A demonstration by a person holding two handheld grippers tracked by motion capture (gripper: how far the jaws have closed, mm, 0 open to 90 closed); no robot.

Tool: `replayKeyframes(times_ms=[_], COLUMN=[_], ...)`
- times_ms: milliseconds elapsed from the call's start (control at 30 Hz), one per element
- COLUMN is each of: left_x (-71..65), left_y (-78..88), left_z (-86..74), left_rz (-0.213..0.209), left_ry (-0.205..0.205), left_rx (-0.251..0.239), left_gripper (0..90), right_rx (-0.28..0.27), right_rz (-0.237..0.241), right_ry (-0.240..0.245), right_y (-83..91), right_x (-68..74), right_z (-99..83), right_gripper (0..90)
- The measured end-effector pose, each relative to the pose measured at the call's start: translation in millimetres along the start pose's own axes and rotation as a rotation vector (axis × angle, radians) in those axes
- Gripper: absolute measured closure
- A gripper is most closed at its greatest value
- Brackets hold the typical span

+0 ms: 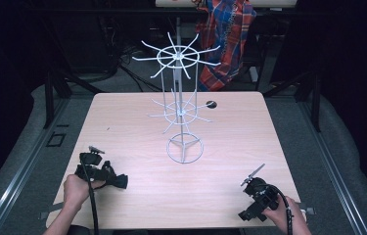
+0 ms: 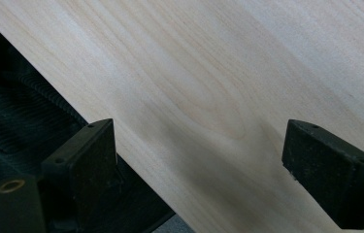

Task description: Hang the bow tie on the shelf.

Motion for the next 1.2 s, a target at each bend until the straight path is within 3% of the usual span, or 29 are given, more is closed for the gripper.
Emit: replayKeyframes(times_ms=[33, 100, 133, 167, 267, 400, 467, 633, 733, 767, 833, 900, 1000, 1200], left_x=[0.0, -8.0, -8.0, -12.8, -18.0, -21.3, -23.9, -30.2, -32.9, -34.2, -36.3, -38.8, -41.2, -43.9], left_y=[0.0, -2.0, -2.0, -2.8, -0.3, 3.7, 7.8, 16.0, 20.3, 22.5, 26.8, 31.1, 33.5, 37.1], left_z=[0.0, 2.7, 2.7, 4.4, 6.3, 6.7, 6.9, 7.1, 7.2, 7.4, 7.8, 8.9, 10.4, 12.9], left_rz=[0.000, 0.017, 0.017, 0.030, 0.037, 0.028, 0.013, 0.004, 0.002, -0.006, -0.012, -0.029, -0.037, -0.048], left_ry=[0.000, -0.052, -0.052, -0.091, -0.136, -0.166, -0.177, -0.229, -0.242, -0.245, -0.250, -0.256, -0.259, -0.264], left_rx=[0.000, -0.007, -0.007, -0.015, -0.044, -0.063, -0.082, -0.124, -0.145, -0.156, -0.178, -0.200, -0.212, -0.233], left_gripper=[66.0, 75.5, 79.3, 81.5, 86.5, 87.3, 87.5, 87.7, 87.7, 87.7, 87.7, 87.7, 87.7, 87.7], right_rx=[0.000, 0.000, -0.011, 0.011, 0.006, 0.015, -0.007, 0.017, 0.019, -0.014, 0.006, -0.009, 0.011, -0.025], right_rz=[0.000, -0.001, 0.009, 0.007, 0.006, 0.007, 0.014, 0.008, 0.003, 0.004, 0.009, 0.009, 0.012, 0.018], right_ry=[0.000, 0.001, -0.009, 0.006, 0.006, 0.008, -0.002, 0.012, 0.015, -0.009, 0.009, -0.008, 0.010, -0.023], right_y=[0.0, -0.1, -1.1, 0.1, -0.1, 0.3, -0.7, 1.2, 1.3, -0.7, 0.5, -1.1, 0.6, -1.0], right_x=[0.0, 0.2, 0.4, -1.2, -1.6, -1.7, -0.7, -2.5, -2.8, -1.2, -2.7, -2.0, -3.4, -3.1], right_z=[0.0, -0.4, -0.6, -0.8, -0.8, -0.9, -1.0, -1.5, -1.7, -1.4, -1.7, -1.5, -1.3, -1.0], right_gripper=[11.9, 11.9, 11.9, 11.9, 11.9, 11.9, 11.9, 11.9, 11.9, 11.9, 11.9, 11.9, 11.9, 11.9])
Point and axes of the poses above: each handheld gripper's, and its own axes: y roughly backward along the jaws, z roughly out of its top, x roughly to its left, the point moved 3 cm from there along -y, roughly forward along the jaws, and after that the axes turned 13 degrees about y, right-handed, at the moved point
